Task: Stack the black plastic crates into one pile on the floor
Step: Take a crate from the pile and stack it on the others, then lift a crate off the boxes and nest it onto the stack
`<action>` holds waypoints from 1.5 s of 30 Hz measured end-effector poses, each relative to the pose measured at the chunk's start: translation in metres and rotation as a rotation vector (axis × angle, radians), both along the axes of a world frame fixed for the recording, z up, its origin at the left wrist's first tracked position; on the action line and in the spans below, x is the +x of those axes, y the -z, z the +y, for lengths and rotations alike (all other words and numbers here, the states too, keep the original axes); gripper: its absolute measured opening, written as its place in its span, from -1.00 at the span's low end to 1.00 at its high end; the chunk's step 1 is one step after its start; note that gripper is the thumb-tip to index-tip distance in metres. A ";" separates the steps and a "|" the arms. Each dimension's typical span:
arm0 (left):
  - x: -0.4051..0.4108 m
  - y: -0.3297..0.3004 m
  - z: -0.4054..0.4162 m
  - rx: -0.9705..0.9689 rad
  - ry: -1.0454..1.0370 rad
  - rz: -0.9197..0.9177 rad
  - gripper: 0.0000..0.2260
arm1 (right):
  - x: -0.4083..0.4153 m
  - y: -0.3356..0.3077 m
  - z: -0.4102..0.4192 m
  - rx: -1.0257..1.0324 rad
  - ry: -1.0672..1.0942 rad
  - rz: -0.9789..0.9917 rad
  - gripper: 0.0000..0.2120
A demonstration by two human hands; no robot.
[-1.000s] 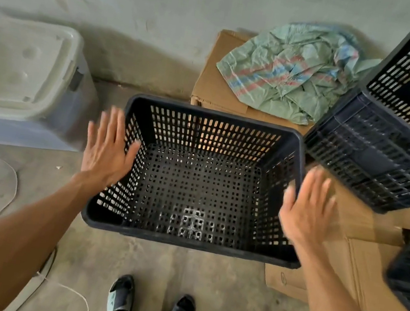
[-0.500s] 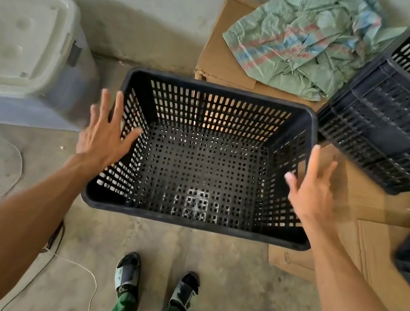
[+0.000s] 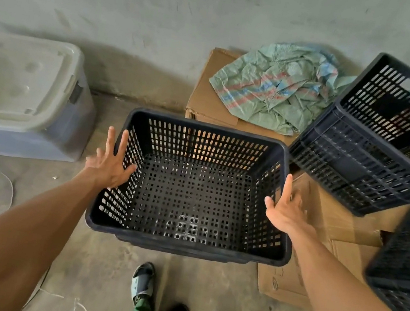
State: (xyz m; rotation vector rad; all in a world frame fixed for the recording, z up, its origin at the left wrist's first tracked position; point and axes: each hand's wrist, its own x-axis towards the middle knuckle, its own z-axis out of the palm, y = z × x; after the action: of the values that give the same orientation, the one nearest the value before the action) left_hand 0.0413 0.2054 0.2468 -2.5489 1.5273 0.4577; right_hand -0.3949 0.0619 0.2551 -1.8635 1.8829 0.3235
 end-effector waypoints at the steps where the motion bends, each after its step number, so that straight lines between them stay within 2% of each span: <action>1: 0.002 -0.005 -0.004 0.066 0.027 -0.061 -0.15 | 0.001 -0.006 -0.002 0.022 -0.010 0.024 -0.20; 3: 0.000 -0.017 -0.013 0.119 0.074 -0.130 -0.14 | 0.002 -0.018 -0.005 0.024 -0.034 0.047 -0.23; 6: -0.007 -0.033 -0.034 0.074 0.167 -0.139 -0.16 | 0.007 -0.040 -0.010 -0.051 -0.043 0.033 -0.27; 11: -0.033 -0.074 -0.096 -0.016 0.238 0.015 -0.16 | 0.021 -0.089 -0.028 -0.168 -0.005 0.003 -0.29; 18: -0.100 -0.135 -0.200 -0.135 0.394 0.148 -0.11 | 0.005 -0.152 -0.060 -0.262 0.211 -0.085 -0.31; 25: -0.232 -0.181 -0.309 -0.207 0.629 0.177 -0.14 | -0.083 -0.192 -0.093 -0.395 0.598 -0.213 -0.24; 28: -0.293 -0.184 -0.349 -0.214 0.671 0.240 -0.15 | -0.124 -0.189 -0.112 -0.381 0.749 -0.167 -0.17; 31: -0.341 -0.179 -0.390 -0.227 0.673 0.216 -0.14 | -0.157 -0.175 -0.136 -0.358 0.917 -0.166 -0.09; 37: -0.390 -0.152 -0.465 -0.203 0.620 0.101 -0.08 | -0.199 -0.129 -0.184 -0.256 1.187 -0.327 0.04; 40: -0.398 -0.136 -0.490 -0.164 0.604 0.076 -0.08 | -0.203 -0.106 -0.197 -0.299 1.286 -0.482 -0.01; 45: -0.402 -0.130 -0.487 -0.188 0.490 0.130 -0.16 | -0.204 -0.090 -0.202 -0.511 1.453 -0.720 -0.31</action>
State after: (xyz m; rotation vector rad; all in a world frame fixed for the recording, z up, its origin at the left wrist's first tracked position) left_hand -0.3602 -0.2815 0.3764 -2.1780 2.2484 0.4334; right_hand -0.5988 -0.1399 0.3451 -0.2600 2.2364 -1.1801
